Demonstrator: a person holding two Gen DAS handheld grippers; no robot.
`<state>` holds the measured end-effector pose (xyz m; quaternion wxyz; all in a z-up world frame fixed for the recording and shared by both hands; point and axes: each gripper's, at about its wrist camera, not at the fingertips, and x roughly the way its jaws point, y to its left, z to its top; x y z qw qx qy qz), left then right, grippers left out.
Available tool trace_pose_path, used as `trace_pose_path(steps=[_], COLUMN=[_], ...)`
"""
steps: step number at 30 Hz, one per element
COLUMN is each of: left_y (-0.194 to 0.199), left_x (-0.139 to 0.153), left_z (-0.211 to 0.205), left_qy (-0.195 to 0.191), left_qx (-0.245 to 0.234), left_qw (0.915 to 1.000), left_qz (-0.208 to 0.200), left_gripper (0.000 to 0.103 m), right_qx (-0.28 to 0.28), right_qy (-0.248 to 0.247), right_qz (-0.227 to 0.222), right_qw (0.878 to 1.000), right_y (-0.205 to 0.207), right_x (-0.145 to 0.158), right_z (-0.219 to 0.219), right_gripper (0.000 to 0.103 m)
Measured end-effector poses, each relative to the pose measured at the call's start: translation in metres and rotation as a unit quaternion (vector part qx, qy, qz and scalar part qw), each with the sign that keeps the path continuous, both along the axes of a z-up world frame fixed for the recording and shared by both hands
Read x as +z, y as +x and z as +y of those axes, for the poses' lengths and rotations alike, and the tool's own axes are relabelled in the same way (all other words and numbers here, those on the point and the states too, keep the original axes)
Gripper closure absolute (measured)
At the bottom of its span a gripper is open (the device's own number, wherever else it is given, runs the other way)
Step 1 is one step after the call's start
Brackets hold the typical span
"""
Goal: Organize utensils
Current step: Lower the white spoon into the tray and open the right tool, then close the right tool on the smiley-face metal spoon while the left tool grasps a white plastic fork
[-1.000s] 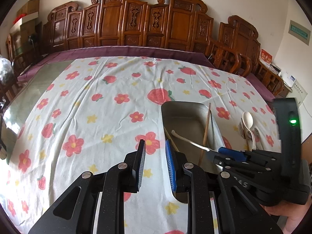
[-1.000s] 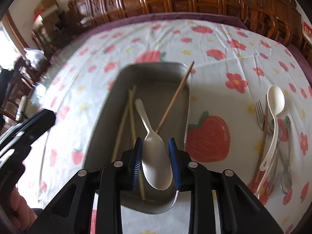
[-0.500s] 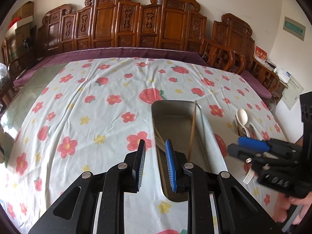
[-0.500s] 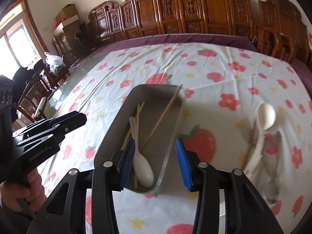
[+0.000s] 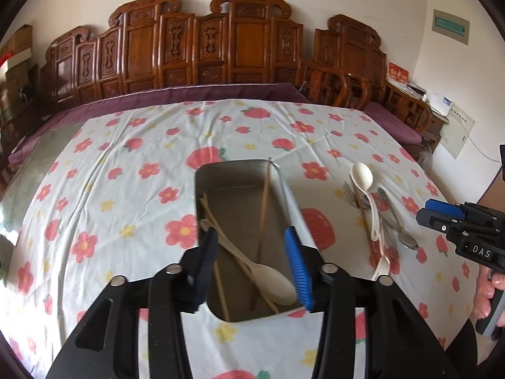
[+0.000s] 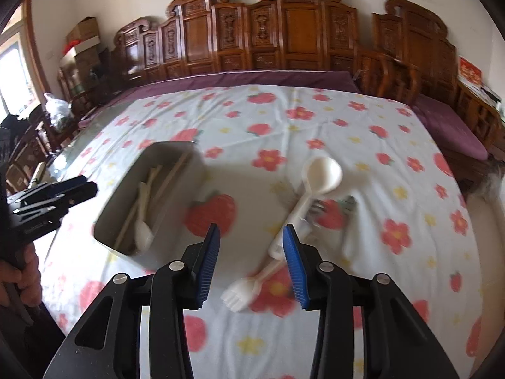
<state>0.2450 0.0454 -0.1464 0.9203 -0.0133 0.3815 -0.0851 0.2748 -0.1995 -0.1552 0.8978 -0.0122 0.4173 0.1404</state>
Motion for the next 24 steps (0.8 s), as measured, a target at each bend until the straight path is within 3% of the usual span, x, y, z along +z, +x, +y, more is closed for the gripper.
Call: trace_pose_path(steps=[7, 24], left_y=[-0.008, -0.009], left_x=[-0.007, -0.052], left_z=[-0.038, -0.131], left_qy=[0.016, 0.035], left_qx=[-0.038, -0.132], left_qw=[0.9991, 0.9901], left_qz=[-0.001, 0.036], left_gripper=[0.053, 0.053], right_qx=[-0.023, -0.044], right_qy=[-0.023, -0.030], right_qz=[0.022, 0.068], right_qw=[0.999, 0.996], right_y=[-0.007, 0.027], right_x=[-0.024, -0.080], right_z=[-0.038, -0.062], right_gripper=[0.066, 0.068])
